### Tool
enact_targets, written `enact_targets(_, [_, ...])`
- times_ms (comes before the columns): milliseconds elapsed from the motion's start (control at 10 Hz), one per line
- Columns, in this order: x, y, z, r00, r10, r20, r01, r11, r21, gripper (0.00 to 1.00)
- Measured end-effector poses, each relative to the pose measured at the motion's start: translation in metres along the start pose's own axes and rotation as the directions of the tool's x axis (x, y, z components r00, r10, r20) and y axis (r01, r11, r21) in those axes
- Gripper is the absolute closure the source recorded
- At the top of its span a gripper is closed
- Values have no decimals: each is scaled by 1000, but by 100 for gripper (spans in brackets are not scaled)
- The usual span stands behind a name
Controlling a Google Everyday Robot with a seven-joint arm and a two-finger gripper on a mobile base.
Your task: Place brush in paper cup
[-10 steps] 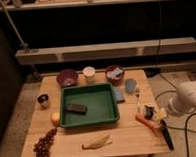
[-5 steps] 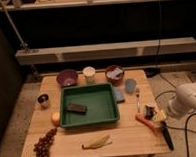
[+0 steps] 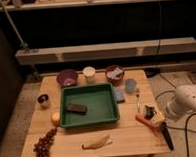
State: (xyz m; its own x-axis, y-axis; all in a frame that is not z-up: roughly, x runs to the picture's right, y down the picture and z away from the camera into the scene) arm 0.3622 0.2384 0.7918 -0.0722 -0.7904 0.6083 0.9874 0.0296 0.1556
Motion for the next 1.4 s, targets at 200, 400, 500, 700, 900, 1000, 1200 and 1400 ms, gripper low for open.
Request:
enact_targets(200, [-1, -1, 5, 1000, 5, 8, -5, 1000, 8, 20])
enact_targets(400, [1, -3, 10, 1000, 7, 13, -7, 1000, 17, 20])
enact_targets(500, [3, -5, 12, 1000, 7, 16, -7, 1000, 21, 20])
enact_targets(700, [7, -6, 14, 1000, 9, 18, -10, 1000, 27, 20])
enact_targets(900, [8, -5, 17, 1000, 13, 23, -14, 999, 35, 20])
enact_targets(1000, [9, -5, 17, 1000, 13, 24, -14, 999, 38, 20])
enact_targets(1200, [10, -4, 17, 1000, 17, 24, -18, 999, 41, 21])
enact_targets(1400, [10, -1, 17, 999, 24, 24, -25, 999, 43, 34])
